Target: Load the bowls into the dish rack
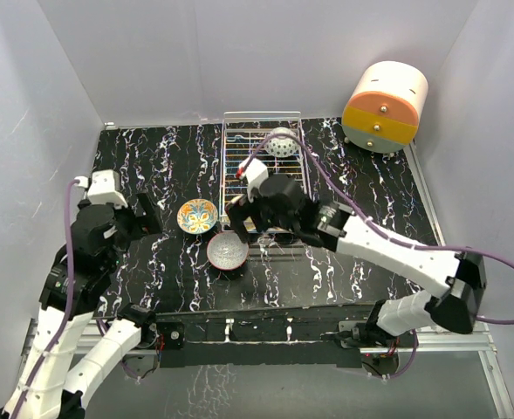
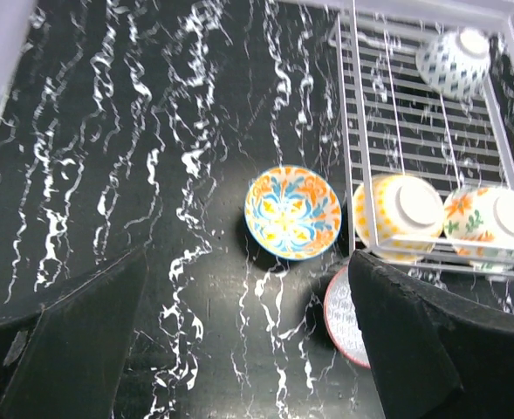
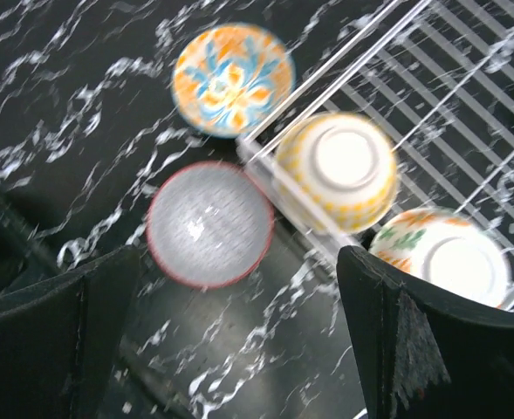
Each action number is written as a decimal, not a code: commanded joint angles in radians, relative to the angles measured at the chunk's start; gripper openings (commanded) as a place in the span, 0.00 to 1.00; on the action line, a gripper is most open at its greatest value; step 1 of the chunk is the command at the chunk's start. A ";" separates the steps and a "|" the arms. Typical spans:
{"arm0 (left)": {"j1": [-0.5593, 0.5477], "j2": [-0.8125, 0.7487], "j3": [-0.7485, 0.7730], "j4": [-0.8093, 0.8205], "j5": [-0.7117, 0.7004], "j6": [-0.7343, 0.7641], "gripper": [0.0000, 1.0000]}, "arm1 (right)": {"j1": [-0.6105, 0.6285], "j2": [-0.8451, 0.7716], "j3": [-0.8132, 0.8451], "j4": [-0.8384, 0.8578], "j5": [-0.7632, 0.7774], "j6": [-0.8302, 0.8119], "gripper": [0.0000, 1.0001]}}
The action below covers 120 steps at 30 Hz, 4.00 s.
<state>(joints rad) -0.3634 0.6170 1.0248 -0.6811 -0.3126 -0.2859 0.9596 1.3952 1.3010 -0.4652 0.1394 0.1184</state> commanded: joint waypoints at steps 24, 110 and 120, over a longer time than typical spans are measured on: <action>-0.004 -0.132 0.094 -0.020 -0.201 -0.017 0.97 | 0.289 0.459 -0.049 0.250 0.132 -0.022 0.85; -0.003 -0.189 0.130 -0.066 -0.261 0.011 0.97 | -0.514 0.880 0.227 1.376 -0.515 1.170 0.10; -0.004 -0.179 0.135 -0.059 -0.263 0.019 0.97 | -0.513 0.928 0.230 1.310 -0.496 1.180 0.11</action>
<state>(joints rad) -0.3634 0.4347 1.1435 -0.7422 -0.5621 -0.2806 0.4450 2.3367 1.5173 0.8536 -0.3939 1.3083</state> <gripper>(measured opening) 0.970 0.163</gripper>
